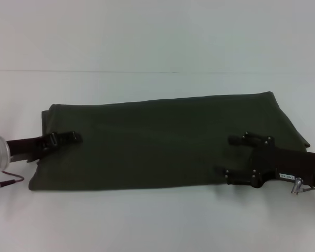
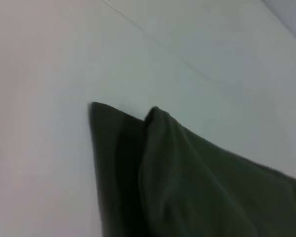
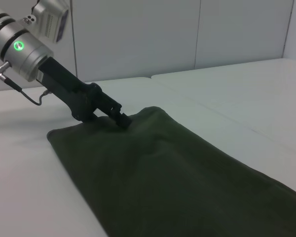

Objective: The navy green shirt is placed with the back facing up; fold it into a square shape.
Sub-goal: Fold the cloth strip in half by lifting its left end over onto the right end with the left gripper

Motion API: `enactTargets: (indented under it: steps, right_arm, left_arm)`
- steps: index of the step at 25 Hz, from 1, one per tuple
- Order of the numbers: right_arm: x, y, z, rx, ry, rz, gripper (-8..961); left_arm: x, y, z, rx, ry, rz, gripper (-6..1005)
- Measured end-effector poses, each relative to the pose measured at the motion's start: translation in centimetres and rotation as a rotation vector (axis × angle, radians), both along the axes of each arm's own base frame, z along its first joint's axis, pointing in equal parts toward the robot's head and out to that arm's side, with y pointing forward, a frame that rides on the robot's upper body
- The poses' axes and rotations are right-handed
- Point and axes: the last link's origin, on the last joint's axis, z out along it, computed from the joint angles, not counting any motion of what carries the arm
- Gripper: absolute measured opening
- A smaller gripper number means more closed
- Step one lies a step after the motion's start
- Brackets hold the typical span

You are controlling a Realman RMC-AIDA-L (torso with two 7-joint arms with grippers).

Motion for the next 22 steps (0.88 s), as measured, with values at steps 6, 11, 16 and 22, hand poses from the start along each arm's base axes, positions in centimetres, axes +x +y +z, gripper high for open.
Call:
enactTargets:
  steps: [6, 11, 16, 22]
  right_arm:
    - [-0.04, -0.03, 0.01, -0.002, 0.004, 0.000, 900]
    - [0.02, -0.17, 0.00, -0.005, 0.008, -0.002, 899]
    - [0.08, -0.28, 0.00, -0.007, 0.010, -0.004, 899]
    - [-0.10, -0.39, 0.02, -0.015, 0.018, 0.005, 899]
  left_arm:
    - [0.49, 0.33, -0.26, -0.026, 0.028, -0.022, 774]
    - [0.53, 0.37, -0.24, -0.025, 0.028, -0.023, 465]
    - [0.49, 0.32, -0.21, -0.024, 0.024, -0.021, 243]
    - [0.42, 0.30, 0.00, -0.020, 0.026, -0.021, 106]
